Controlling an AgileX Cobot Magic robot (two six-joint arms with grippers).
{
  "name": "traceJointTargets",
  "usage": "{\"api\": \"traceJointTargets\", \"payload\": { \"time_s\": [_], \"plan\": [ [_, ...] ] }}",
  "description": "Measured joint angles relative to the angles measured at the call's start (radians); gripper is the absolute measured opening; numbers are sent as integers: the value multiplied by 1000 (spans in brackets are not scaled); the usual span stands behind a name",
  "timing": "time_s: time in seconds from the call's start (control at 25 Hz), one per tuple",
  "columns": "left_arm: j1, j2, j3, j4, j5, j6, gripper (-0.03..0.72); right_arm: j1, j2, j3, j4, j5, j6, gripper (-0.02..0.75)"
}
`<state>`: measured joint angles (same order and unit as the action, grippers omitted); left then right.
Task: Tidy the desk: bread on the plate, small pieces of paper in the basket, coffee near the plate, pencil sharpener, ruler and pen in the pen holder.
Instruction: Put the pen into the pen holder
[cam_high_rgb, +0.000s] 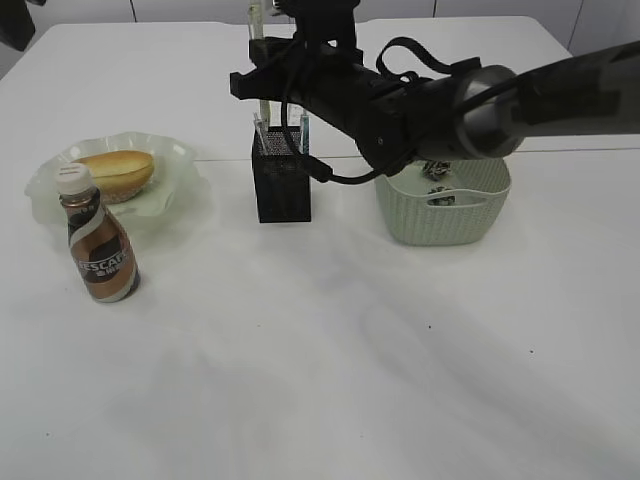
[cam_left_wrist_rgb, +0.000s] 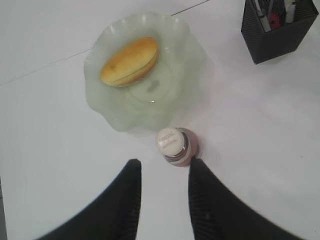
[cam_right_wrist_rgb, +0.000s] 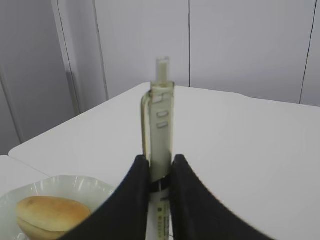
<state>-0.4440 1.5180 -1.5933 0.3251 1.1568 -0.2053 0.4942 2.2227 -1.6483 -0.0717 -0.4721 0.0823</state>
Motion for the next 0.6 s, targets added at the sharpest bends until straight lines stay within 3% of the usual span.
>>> {"api": "traceJointTargets", "payload": {
  "time_s": [0.6],
  "plan": [
    [0, 2, 0, 6, -22, 0, 241, -37, 99, -104, 4, 65, 0, 67]
  ]
}}
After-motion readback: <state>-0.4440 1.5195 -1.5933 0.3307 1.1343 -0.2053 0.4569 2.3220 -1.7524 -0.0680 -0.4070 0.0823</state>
